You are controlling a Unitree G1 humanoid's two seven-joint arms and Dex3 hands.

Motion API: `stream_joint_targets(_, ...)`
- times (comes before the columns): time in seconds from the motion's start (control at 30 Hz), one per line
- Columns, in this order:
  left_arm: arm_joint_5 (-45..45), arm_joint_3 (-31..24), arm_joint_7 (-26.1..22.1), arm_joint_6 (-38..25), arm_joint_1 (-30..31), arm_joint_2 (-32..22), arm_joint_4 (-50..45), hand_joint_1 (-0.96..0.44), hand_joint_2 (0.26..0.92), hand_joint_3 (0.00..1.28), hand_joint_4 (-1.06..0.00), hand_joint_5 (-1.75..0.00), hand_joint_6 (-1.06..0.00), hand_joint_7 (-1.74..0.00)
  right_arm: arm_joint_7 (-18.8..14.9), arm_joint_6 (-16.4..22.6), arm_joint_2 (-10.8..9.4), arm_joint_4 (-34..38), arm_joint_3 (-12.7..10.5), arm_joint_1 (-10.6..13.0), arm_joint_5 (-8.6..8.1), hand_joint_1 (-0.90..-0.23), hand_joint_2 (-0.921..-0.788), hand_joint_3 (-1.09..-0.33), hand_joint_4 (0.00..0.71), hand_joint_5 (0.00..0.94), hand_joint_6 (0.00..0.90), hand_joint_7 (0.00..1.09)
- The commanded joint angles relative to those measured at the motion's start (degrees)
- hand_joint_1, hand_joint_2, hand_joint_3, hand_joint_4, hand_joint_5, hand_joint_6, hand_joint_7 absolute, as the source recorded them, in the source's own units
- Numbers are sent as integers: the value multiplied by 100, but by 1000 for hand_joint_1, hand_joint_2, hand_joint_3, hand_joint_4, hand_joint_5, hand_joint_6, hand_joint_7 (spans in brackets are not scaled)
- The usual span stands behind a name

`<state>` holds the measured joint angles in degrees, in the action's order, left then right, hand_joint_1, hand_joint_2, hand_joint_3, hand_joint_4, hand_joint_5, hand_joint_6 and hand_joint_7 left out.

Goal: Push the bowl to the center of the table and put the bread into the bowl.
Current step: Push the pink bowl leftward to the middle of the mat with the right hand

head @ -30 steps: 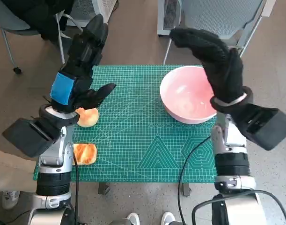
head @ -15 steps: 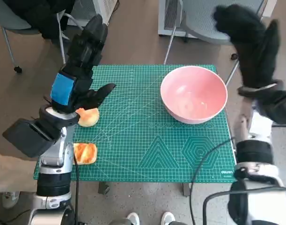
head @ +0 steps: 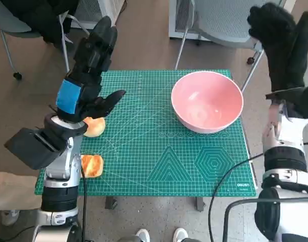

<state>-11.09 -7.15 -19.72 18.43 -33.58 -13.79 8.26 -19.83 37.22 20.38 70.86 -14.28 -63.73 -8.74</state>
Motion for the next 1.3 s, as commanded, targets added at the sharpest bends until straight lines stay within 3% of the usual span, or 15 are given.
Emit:
stream_joint_targets(0.03,-27,-34,29,-9,57,-13,-48,-734,921,290,-16,0,-33,-236,250,-377,86,271,34,58,188,-652,-921,-822,117,0,6,387)
stream_joint_targets(0.47,-8,-52,11,55,29,-18,37,-730,921,292,-17,-1,-34,-231,655,-1428,89,528,110,203,556,-612,-921,-908,76,1,26,307)
stream_joint_targets(0.77,-2,-66,9,92,51,-32,46,-735,921,291,-18,-1,-35,-229,625,-1984,52,577,-74,315,440,-610,-921,-919,69,0,25,294)
stream_joint_targets(0.87,-6,-72,9,84,79,-43,-3,-734,921,291,-18,-1,-36,-228,651,-2186,13,595,-196,367,363,-631,-921,-883,66,0,24,286)
stream_joint_targets(1.0,-20,-82,-3,76,96,-51,-21,-734,921,292,-17,0,-36,-227,735,-2331,-15,593,-248,385,396,-641,-921,-851,65,1,25,278)
stream_joint_targets(1.3,-7,-93,3,49,117,-74,-50,-730,921,292,-17,0,-36,-226,870,-2484,-23,598,-246,491,507,-591,-921,-872,68,2,39,266)
